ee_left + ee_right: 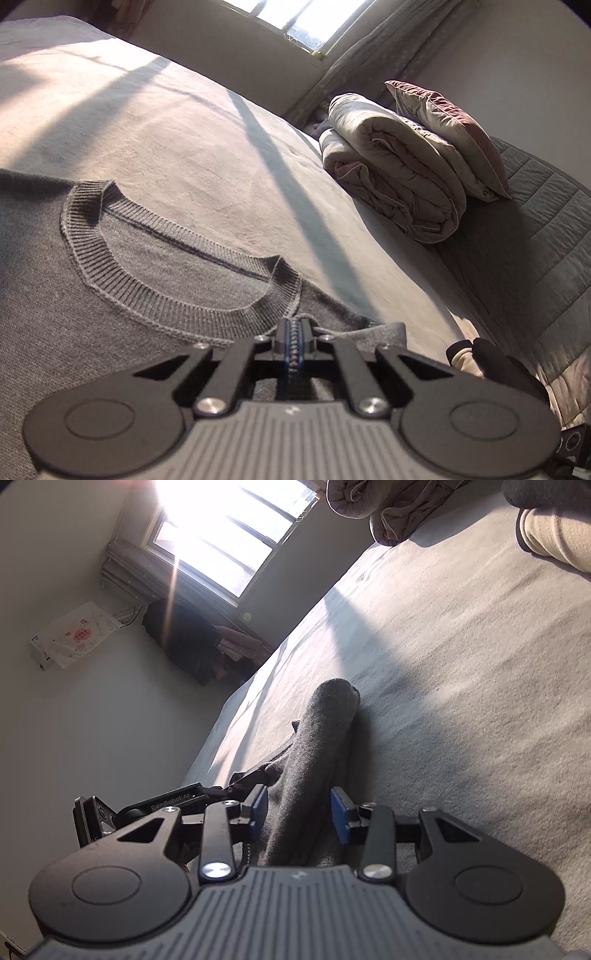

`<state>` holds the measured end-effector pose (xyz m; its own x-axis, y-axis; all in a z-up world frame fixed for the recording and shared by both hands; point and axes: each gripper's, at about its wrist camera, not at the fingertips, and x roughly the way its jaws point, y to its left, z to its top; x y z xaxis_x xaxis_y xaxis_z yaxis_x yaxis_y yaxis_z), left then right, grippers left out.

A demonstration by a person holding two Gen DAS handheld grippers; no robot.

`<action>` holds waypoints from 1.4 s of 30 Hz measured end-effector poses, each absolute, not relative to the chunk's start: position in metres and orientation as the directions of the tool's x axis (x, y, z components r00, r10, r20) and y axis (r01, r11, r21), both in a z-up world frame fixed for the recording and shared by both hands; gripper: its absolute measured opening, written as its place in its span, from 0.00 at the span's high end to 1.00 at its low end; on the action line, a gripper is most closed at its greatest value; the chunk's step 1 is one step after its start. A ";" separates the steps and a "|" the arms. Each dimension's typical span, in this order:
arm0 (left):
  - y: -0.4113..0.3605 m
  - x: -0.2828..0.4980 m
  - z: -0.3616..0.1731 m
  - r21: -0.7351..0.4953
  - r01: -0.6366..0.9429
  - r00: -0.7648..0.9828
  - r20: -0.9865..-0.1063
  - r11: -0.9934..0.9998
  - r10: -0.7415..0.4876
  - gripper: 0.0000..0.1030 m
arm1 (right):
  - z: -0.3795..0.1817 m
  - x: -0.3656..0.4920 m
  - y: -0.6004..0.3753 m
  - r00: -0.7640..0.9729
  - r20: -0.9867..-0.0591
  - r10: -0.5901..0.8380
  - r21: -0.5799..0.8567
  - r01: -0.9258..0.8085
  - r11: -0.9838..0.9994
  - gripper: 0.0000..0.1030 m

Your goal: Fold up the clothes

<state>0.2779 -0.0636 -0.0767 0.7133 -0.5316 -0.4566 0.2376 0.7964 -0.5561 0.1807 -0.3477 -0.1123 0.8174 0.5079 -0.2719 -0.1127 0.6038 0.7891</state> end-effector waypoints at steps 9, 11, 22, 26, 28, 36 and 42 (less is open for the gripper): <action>-0.049 0.282 -0.069 -0.430 0.078 0.739 -0.580 0.899 -0.341 0.92 | -0.101 0.180 -0.339 0.809 -0.278 0.518 0.734 -0.169 0.658 0.58; -0.039 0.278 -0.071 -0.459 0.056 0.731 -0.586 0.887 -0.349 0.80 | -0.091 0.176 -0.330 0.791 -0.272 0.548 0.690 -0.237 0.684 0.58; -0.013 0.284 -0.091 -0.548 0.157 0.689 -0.535 0.821 -0.489 0.68 | -0.065 0.151 -0.246 0.678 -0.373 0.634 0.282 -0.568 0.773 0.57; -0.010 0.289 -0.096 -0.567 0.177 0.676 -0.524 0.805 -0.518 0.85 | -0.078 0.149 -0.210 0.679 -0.463 0.571 0.127 -0.586 0.800 0.58; -0.013 0.289 -0.097 -0.555 0.201 0.665 -0.527 0.807 -0.528 0.91 | -0.085 0.152 -0.206 0.690 -0.496 0.527 0.084 -0.566 0.820 0.59; -0.015 0.286 -0.096 -0.532 0.235 0.686 -0.502 0.814 -0.527 0.97 | -0.090 0.160 -0.205 0.730 -0.531 0.431 0.046 -0.482 0.875 0.96; -0.001 0.291 -0.101 -0.613 0.196 0.712 -0.448 0.765 -0.541 0.97 | -0.082 0.170 -0.231 0.719 -0.447 0.533 0.335 -0.418 0.845 0.96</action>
